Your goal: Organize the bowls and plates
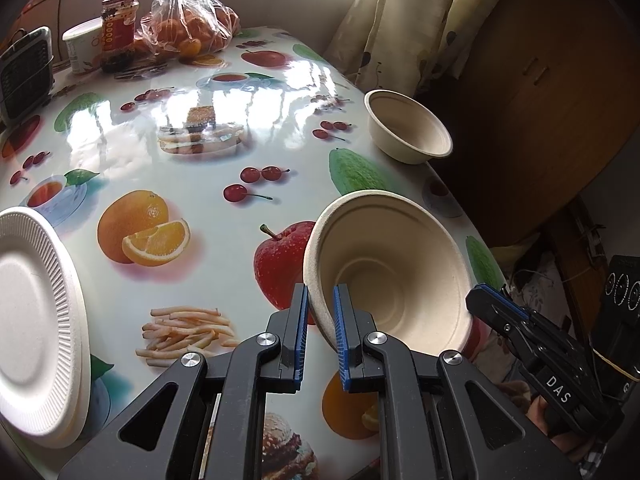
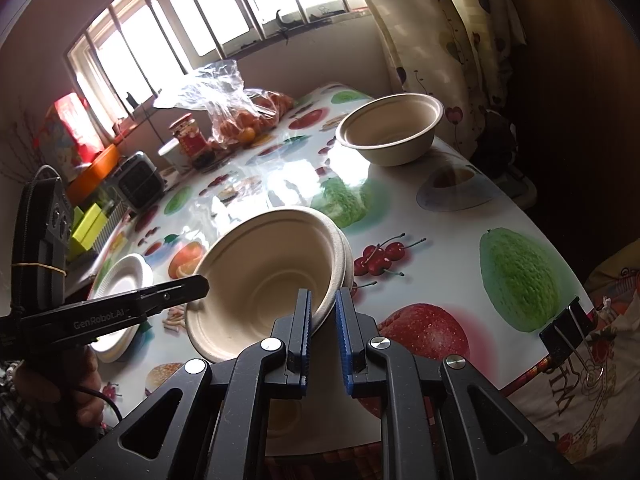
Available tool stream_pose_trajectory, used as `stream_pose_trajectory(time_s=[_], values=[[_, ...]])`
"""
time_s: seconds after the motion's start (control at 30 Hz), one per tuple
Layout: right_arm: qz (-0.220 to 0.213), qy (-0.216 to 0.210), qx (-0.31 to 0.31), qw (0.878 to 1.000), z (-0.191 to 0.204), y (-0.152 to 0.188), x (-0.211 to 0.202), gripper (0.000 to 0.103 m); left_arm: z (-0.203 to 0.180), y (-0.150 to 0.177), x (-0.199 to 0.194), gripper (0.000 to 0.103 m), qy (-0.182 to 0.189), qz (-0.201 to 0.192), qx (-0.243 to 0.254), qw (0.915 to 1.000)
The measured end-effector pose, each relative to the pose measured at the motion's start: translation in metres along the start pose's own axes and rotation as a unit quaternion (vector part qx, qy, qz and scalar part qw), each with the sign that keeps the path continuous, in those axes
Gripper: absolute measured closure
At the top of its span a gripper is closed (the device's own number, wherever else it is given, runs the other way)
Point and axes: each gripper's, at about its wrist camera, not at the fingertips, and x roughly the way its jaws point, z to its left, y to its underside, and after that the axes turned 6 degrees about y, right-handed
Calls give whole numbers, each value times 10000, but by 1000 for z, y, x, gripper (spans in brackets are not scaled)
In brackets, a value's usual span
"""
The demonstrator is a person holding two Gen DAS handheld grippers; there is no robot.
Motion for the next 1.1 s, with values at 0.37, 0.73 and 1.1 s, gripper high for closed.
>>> stream_pose_trajectory(time_s=[0.37, 0.73, 1.1], values=[[2, -7, 1, 10000, 0, 1, 2, 90, 1, 1, 1, 90, -7, 12, -16, 10000], [-2, -31, -8, 10000, 1, 2, 2, 82, -2, 1, 2, 83, -22, 19, 41, 10000], [-5, -35, -1, 10000, 2, 2, 1, 77, -1, -1, 1, 71, -43, -9, 60, 10000]])
